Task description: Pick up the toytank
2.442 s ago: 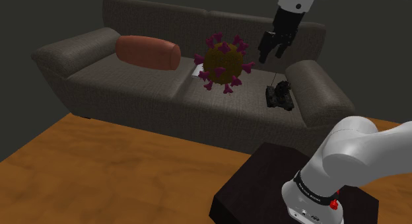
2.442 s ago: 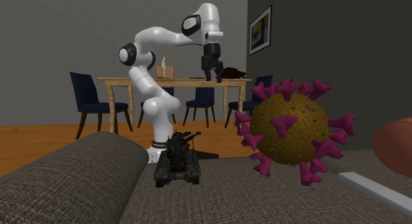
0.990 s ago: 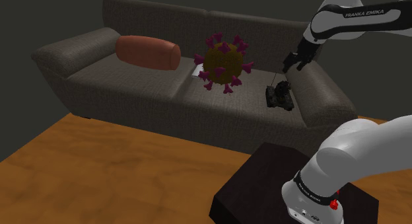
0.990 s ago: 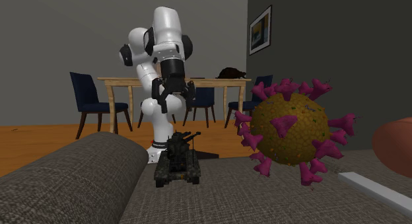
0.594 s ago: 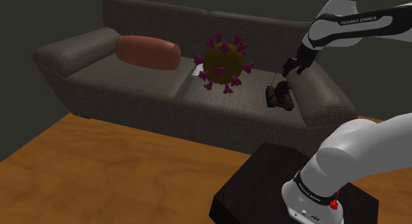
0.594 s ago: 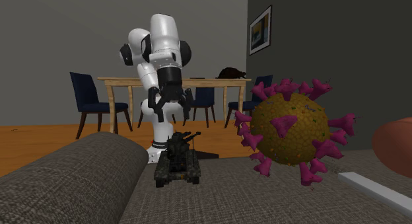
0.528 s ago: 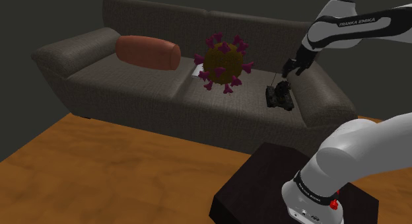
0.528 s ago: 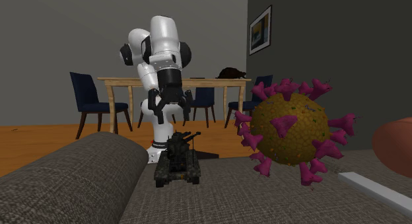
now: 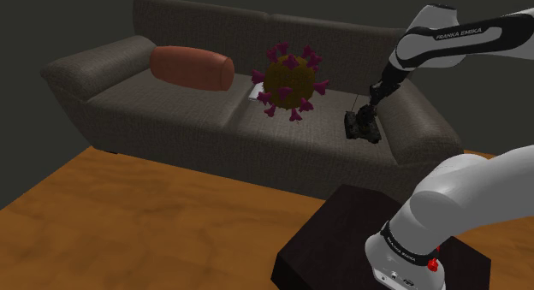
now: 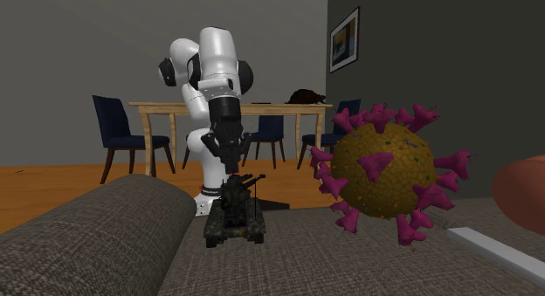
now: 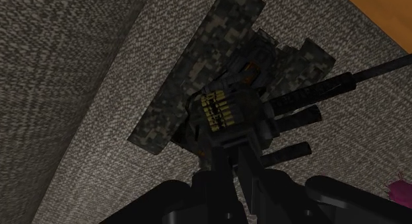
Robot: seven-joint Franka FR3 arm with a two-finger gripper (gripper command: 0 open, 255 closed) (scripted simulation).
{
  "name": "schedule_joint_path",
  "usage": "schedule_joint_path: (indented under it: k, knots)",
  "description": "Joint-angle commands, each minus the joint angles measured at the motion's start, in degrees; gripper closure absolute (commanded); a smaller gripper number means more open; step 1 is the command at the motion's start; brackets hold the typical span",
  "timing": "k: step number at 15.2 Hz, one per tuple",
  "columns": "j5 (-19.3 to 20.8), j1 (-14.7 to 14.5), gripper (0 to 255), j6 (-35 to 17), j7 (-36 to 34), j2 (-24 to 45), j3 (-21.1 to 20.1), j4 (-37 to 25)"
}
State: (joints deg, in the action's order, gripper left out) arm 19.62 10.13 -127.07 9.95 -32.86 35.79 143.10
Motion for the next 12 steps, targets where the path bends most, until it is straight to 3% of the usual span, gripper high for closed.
schedule_joint_path:
  k: [1, 5, 12]
  knots:
    - [0.0, 0.0, 255, 0.0, 0.0, 0.0, 0.0, 0.0]
    - [0.0, 0.0, 255, 0.0, 0.0, 0.0, 0.0, 0.0]
    - [-0.9, -0.2, 255, 5.8, 0.0, -1.5, -1.8, -4.2]
